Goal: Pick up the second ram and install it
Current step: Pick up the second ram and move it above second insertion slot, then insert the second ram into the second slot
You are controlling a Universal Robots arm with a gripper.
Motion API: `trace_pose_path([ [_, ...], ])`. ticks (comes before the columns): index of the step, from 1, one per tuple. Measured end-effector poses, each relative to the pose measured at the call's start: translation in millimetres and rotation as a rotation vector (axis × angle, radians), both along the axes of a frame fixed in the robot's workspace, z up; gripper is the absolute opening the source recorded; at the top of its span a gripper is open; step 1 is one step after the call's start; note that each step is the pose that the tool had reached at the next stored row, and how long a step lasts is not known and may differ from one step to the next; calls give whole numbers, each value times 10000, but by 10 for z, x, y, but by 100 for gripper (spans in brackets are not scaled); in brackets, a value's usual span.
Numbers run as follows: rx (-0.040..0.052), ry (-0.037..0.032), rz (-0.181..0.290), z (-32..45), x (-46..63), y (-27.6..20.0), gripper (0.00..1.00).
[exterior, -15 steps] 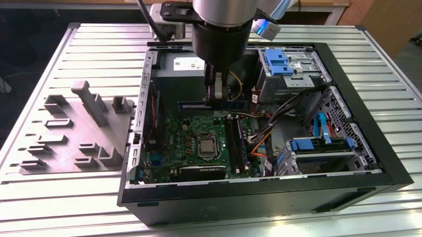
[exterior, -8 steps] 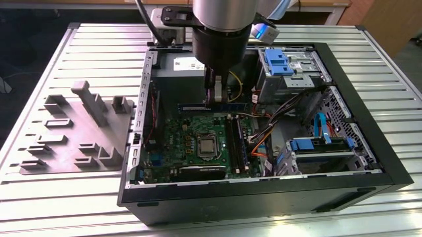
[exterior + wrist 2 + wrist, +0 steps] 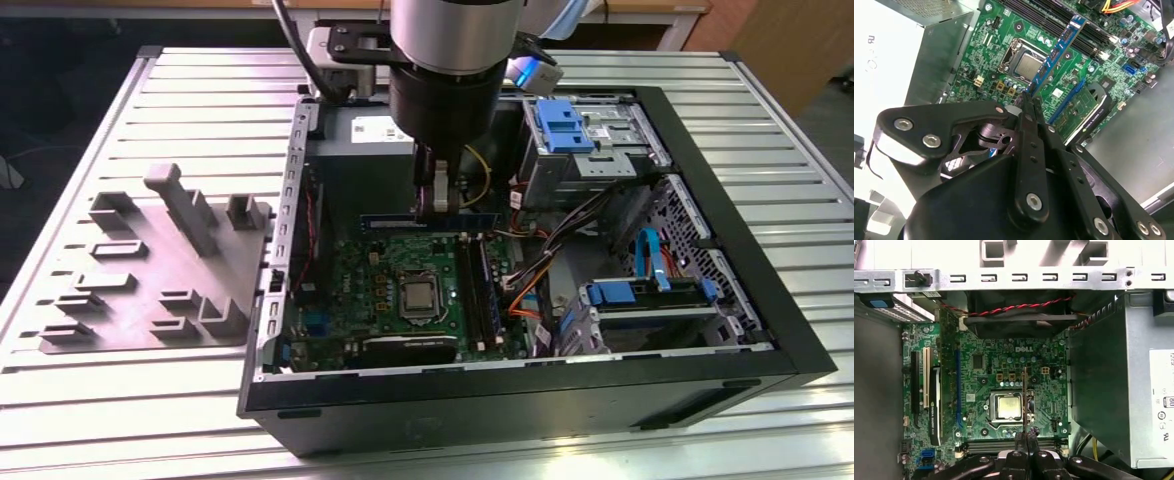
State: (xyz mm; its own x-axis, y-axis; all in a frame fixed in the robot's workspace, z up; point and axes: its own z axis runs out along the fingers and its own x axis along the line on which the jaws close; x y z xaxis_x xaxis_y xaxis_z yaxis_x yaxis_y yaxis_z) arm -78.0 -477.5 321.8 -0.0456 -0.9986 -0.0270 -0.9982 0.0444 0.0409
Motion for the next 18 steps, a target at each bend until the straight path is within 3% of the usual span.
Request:
trace_pose_path([
  [7,-10,1,-4,-50,0,0,11],
  [18,-9,0,-4,-56,0,0,11],
])
